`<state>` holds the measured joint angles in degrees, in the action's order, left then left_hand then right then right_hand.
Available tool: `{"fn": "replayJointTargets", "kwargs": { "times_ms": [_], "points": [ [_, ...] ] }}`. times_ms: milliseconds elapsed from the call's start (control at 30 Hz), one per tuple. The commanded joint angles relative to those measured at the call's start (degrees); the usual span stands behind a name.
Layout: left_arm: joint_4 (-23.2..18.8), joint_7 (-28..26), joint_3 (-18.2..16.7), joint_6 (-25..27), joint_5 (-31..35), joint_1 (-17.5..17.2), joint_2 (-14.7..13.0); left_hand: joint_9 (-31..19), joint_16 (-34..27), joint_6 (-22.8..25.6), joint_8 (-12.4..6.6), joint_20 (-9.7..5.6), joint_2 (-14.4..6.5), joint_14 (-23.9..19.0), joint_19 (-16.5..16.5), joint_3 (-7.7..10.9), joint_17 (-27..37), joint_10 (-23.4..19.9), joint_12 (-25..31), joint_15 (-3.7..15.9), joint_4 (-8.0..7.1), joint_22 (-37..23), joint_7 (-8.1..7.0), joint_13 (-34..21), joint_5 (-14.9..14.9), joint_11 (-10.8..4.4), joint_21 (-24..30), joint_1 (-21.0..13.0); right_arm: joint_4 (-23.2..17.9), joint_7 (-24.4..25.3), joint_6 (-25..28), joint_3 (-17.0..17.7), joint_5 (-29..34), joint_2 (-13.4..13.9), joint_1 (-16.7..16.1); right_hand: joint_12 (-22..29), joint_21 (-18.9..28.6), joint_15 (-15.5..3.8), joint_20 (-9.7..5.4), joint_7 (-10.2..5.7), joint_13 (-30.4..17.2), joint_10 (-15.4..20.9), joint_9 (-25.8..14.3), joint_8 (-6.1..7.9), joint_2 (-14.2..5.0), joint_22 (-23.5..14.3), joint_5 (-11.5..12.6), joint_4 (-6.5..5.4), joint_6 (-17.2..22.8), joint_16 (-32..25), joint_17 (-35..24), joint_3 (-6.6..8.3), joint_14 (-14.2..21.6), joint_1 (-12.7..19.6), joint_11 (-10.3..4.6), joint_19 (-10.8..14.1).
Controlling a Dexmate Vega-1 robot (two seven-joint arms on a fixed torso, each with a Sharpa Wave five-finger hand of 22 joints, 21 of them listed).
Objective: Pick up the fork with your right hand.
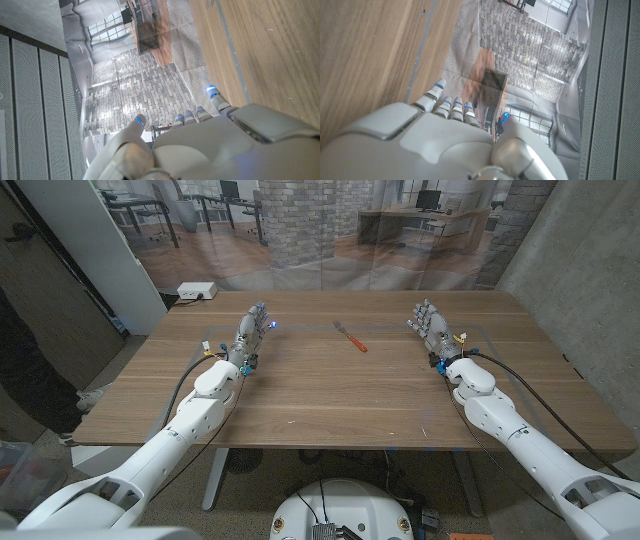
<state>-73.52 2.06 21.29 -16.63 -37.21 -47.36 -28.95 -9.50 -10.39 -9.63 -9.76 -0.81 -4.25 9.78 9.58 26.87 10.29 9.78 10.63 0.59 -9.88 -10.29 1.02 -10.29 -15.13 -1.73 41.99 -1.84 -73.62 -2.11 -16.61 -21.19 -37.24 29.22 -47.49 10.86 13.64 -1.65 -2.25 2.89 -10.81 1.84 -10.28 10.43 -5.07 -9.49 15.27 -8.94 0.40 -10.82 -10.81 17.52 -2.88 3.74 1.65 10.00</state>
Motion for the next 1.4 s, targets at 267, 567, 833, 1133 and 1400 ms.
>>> {"fn": "replayJointTargets", "kwargs": {
  "times_ms": [267, 567, 833, 1133, 1400],
  "points": [
    [2.3, 1.5, 0.5, 0.1, 0.0, 1.9, 0.4, -0.3, -0.4, -9.6, -0.39, 0.13, -4.9, 7.0, 10.5, 0.27, 0.1, 9.1, 0.3, -0.05, 0.02, -0.1, -0.04, -0.1, -0.4, -0.08, 0.2, 0.0, 1.5, -0.2, 0.7, -0.4, 0.5, -0.1, 1.6, 0.2, -0.1, -0.05, -1.91, 0.39, -0.2, 0.3, -0.1, 0.41, -2.99, -0.2, 0.3, 0.07, 0.0, -0.4, -0.2, 0.44, -0.2, 0.0, 0.33, 0.5],
    [2.8, 2.1, 0.4, -0.2, 0.0, 2.1, 0.2, -0.3, -0.4, -9.6, -0.41, 0.19, -4.9, 7.0, 10.4, 0.27, 0.1, 9.1, 0.4, -0.04, 0.04, -0.1, -0.13, -0.1, -0.4, 0.02, 0.1, 0.0, 0.2, 2.8, 0.9, -0.5, 2.2, 0.0, 1.3, 0.5, -0.3, 0.28, -1.49, 0.64, -0.1, 1.0, -0.1, 0.6, -2.53, -0.2, 0.3, 0.78, 0.6, -0.5, 0.1, 0.65, 0.5, 0.6, 0.83, 1.3],
    [3.6, 2.6, 0.3, -0.4, -0.2, 2.5, 0.3, -0.3, -0.5, -9.5, -0.47, 0.2, -4.9, 6.9, 10.3, 0.26, 0.1, 8.9, 0.5, -0.13, 0.06, -0.1, -0.1, -0.1, -0.5, 0.0, 0.1, 0.0, -3.5, 6.6, 3.5, -1.1, 5.5, 1.9, 1.0, 0.8, -0.8, 2.16, 0.1, 1.86, -0.1, 3.2, -0.1, 0.99, -0.23, -0.2, 0.2, 4.56, 2.3, -0.6, 0.6, 1.33, 2.4, 4.4, 2.49, 3.1],
    [4.6, 3.0, 0.4, -0.8, -0.2, 2.9, 0.8, -0.3, -0.5, -9.2, -0.56, 0.3, -4.9, 6.9, 10.2, 0.26, 0.1, 8.8, 0.5, -0.09, 0.07, -0.1, 0.01, -0.1, -0.5, 0.22, -0.1, 0.1, -7.5, 9.1, 7.5, -2.0, 9.0, 4.4, 1.2, 1.2, -1.1, 3.13, 0.86, 2.67, -0.1, 5.1, -0.1, 1.34, 1.47, -0.2, -0.2, 7.22, 4.0, -0.8, 0.6, 1.39, 3.9, 6.9, 4.1, 4.5],
    [5.3, 3.3, 0.4, -1.2, -0.3, 3.1, 1.1, -0.3, -0.5, -9.2, -0.56, 0.27, -4.9, 6.8, 10.1, 0.27, 0.1, 8.6, 0.6, -0.2, 0.08, -0.1, 0.02, -0.1, -0.5, 0.47, -0.1, 0.1, -11.7, 10.7, 12.5, -3.1, 12.4, 7.3, 1.7, 1.2, -1.2, 3.56, 1.27, 2.95, -0.2, 5.5, -0.2, 1.38, 2.69, -0.3, -0.5, 8.55, 4.3, -0.8, 0.5, 1.2, 4.5, 8.0, 4.39, 5.1]
  ]
}}
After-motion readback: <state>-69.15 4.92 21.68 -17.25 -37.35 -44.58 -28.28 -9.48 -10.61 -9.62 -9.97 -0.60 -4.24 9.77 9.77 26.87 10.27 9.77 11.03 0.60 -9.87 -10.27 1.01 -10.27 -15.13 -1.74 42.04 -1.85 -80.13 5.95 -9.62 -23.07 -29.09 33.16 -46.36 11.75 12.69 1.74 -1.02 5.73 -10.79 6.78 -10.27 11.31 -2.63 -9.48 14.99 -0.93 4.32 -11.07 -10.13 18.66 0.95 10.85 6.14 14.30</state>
